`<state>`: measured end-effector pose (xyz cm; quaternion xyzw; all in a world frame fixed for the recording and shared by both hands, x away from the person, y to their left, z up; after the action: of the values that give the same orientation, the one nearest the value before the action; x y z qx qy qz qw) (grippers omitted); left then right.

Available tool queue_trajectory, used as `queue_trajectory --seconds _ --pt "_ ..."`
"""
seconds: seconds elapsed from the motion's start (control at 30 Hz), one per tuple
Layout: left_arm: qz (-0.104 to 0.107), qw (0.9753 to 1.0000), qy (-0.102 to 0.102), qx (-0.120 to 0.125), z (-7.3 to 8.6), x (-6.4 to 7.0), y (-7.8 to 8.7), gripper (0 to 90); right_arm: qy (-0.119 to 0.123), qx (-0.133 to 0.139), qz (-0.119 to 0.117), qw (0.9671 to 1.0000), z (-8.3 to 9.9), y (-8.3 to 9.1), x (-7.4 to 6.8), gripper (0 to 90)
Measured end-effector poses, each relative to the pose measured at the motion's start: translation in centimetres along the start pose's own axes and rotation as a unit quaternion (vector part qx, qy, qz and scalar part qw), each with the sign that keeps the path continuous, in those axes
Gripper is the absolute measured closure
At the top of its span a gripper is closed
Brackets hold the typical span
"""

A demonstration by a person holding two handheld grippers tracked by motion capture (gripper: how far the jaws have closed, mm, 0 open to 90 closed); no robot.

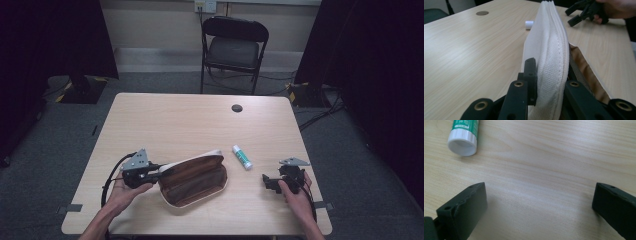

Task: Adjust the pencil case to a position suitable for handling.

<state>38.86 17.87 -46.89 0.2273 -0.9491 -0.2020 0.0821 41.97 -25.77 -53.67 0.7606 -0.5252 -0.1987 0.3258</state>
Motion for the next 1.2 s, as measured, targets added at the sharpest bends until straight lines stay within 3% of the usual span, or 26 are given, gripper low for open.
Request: queue_trajectory --seconds 0.13,0.2,0.23,0.27,0.3,0.37,0.53,0.7,0.73,0.9,1.03,1.2 --pt "0.005 0.9999 -0.006 -0.014 0.2 0.1 -0.4 77.9 0.0 0.0 0.0 1.0 0.0 0.0 0.0 0.0" --pt "-0.007 0.9996 0.0 -0.027 0.6 0.1 -0.8 76.2 0.0 0.0 0.0 1.0 0.0 0.0 0.0 0.0" --pt "-0.028 0.9988 0.007 -0.041 0.9 -0.3 -0.8 76.0 0.0 0.0 0.0 1.0 0.0 0.0 0.0 0.0" --pt "-0.028 0.9988 0.007 -0.041 0.9 -0.3 -0.8 75.5 0.0 0.0 0.0 1.0 0.0 0.0 0.0 0.0" --pt "-0.054 0.9973 -0.003 -0.05 0.9 -0.7 -0.6 73.5 0.0 0.0 0.0 1.0 0.0 0.0 0.0 0.0" --pt "-0.066 0.9969 0.008 -0.041 0.8 -1.1 -0.3 66.6 0.0 0.0 0.0 1.0 0.0 0.0 0.0 0.0" --pt "-0.085 0.9952 0.02 -0.044 0.9 -1.6 0.0 59.8 0.0 0.0 0.0 1.0 0.0 0.0 0.0 0.0" --pt "-0.082 0.9954 0.034 -0.037 0.9 -1.6 -0.1 48.9 0.0 0.0 0.0 1.0 0.0 0.0 0.0 0.0" --pt "-0.078 0.9952 0.045 -0.04 0.9 -1.4 -0.1 46.6 0.0 0.0 0.0 1.0 0.0 0.0 0.0 0.0" --pt "-0.073 0.9951 0.048 -0.046 0.8 -0.9 0.0 38.0 0.0 0.0 0.0 1.0 0.0 0.0 0.0 0.0" --pt "-0.083 0.9933 0.039 -0.07 0.9 -0.7 0.5 34.0 0.0 0.0 0.0 1.0 0.0 0.0 0.0 0.0" --pt "-0.084 0.9925 0.052 -0.071 1.5 -0.5 1.7 31.6 0.0 0.0 0.0 1.0 0.0 0.0 0.0 0.0"
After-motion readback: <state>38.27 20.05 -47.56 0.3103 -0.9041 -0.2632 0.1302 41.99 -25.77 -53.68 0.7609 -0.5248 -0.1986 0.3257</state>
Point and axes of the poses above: each handheld gripper's, and its own axes: y roughly backward along the jaws, z roughly out of its underside, x roughly to its right, the point moved 5 cm from there along -y, roughly forward along the jaws, and after that the axes turned 2 degrees about y, right-handed, at the moved point
